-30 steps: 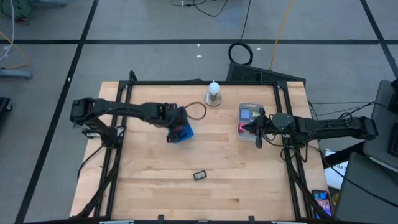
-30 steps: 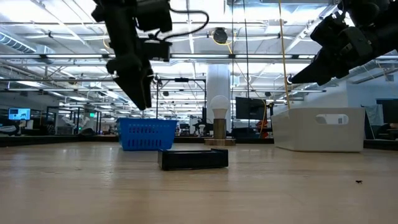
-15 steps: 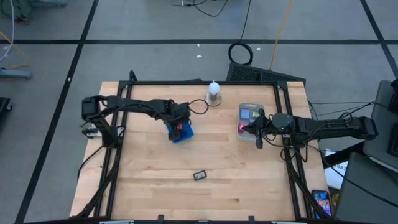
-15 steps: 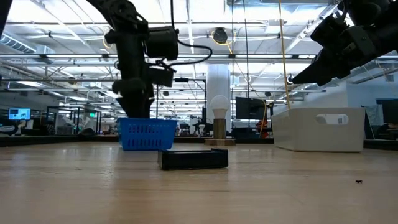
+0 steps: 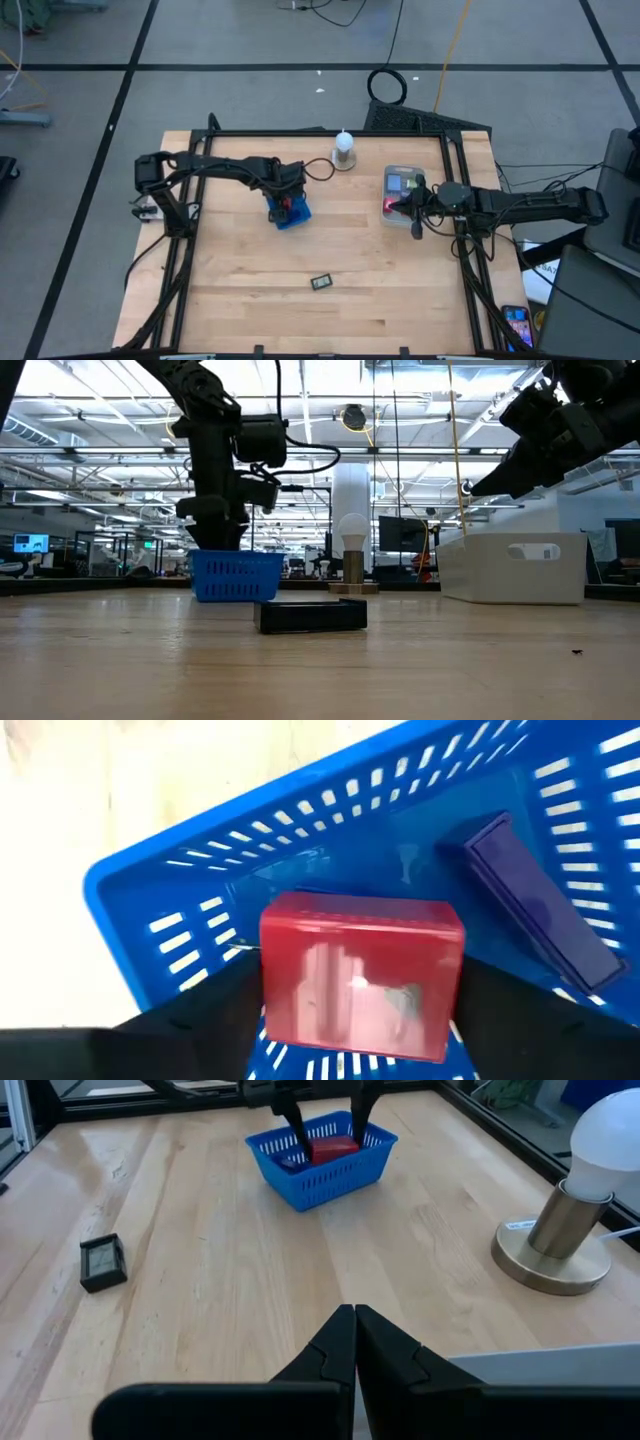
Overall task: Pick & Place Office items
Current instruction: Put the red charger adapter into the gray bin
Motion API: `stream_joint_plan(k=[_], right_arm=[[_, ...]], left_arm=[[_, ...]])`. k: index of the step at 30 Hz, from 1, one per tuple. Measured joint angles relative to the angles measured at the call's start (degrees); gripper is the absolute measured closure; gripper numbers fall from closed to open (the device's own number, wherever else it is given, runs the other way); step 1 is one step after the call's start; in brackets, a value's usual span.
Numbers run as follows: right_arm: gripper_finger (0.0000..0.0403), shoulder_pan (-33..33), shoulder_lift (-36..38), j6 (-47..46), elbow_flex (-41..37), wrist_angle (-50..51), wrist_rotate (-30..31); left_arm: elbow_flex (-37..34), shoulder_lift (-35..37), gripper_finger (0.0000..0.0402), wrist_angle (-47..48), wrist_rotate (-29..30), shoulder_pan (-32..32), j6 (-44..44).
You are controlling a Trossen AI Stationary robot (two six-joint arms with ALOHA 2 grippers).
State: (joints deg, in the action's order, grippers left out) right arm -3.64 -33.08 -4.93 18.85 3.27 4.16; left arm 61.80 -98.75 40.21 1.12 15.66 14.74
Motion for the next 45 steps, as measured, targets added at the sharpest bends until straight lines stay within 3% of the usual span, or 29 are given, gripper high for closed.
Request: stream_joint_plan(k=[3,10,16,21,26,31,37,45], right_arm=[[0.0403,0.0,0.0,0.0,0.0,0.2,0.0],[0.0403,0.0,0.0,0.3,0.0,0.5,-1.9],[0.0401,0.0,0.0,1.5,0.0,1.2,-4.1],[0.0401,0.0,0.0,1.5,0.0,-0.1,-5.3],[0.0398,0.0,-2.0,1.2,0.0,-5.8,-10.2],[0.0392,1.2,-6.1,4.7,0.0,-16.0,-10.0],[0.0341,6.6,-12.6,15.3,0.0,-31.8,-7.9],[0.0211,18.5,-20.0,36.3,0.9,-43.4,7.6]], left_arm=[[0.0,0.3,0.0145,0.1,0.4,0.0,0.2],[0.0,4.1,0.0148,0.0,0.3,-0.8,1.4],[0.0,12.8,0.0148,-2.8,-0.9,-3.4,1.6],[0.0,21.7,0.0148,-9.7,-5.8,-6.7,0.0],[0.0,27.5,0.0148,-16.2,-7.6,-12.0,-0.9],[0.0,29.3,0.0148,-21.9,-5.1,-18.1,-3.5],[0.0,29.3,0.0148,-29.7,-1.6,-22.3,-10.0],[0.0,27.1,0.0148,-37.5,-0.9,-23.0,-18.8]])
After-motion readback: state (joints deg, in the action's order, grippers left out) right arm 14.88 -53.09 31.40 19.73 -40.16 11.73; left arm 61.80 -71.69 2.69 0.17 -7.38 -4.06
